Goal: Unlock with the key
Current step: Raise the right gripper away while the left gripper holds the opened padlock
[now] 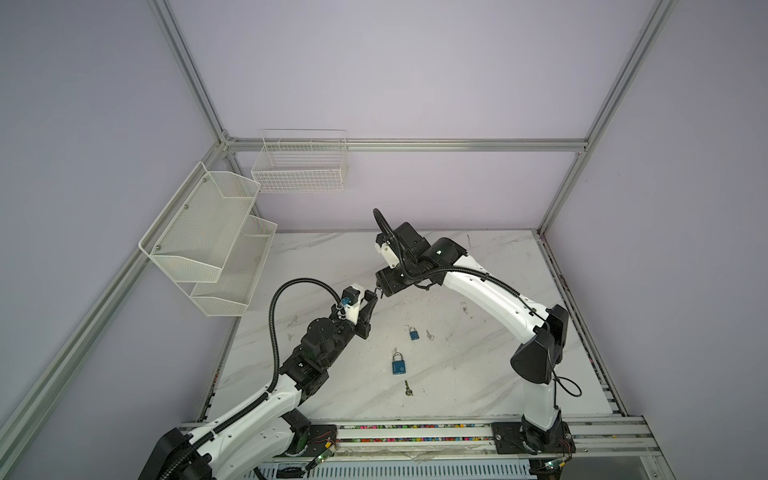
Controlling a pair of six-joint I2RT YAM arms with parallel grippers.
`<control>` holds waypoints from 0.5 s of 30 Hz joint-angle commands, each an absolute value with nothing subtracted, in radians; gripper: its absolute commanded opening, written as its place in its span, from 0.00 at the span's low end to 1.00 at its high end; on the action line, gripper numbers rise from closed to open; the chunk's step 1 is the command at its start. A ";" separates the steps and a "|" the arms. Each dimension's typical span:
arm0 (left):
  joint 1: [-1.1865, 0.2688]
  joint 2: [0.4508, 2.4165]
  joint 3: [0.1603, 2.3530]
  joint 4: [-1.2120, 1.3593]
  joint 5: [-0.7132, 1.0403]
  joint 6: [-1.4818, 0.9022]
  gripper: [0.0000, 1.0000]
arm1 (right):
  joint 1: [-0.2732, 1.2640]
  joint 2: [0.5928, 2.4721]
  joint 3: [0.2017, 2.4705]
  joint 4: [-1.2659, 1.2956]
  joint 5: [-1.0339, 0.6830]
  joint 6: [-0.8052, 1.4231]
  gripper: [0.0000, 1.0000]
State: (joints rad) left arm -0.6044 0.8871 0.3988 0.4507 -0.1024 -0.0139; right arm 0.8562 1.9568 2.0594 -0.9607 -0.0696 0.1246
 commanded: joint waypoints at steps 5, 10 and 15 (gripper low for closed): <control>-0.606 0.888 0.405 0.546 -0.130 -0.006 0.00 | 0.853 1.870 2.033 -0.962 -0.058 0.107 0.68; -0.606 0.890 0.429 0.480 -0.187 -0.053 0.00 | 0.825 1.838 2.007 -0.954 0.017 0.132 0.68; -0.606 0.924 0.540 0.238 -0.275 -0.197 0.00 | 0.789 1.754 1.896 -0.875 0.065 0.185 0.71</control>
State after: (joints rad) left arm -0.6044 0.9031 0.4114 0.3698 -0.1978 -0.0921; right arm 0.8116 1.8137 1.9530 -0.9222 0.0093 0.1474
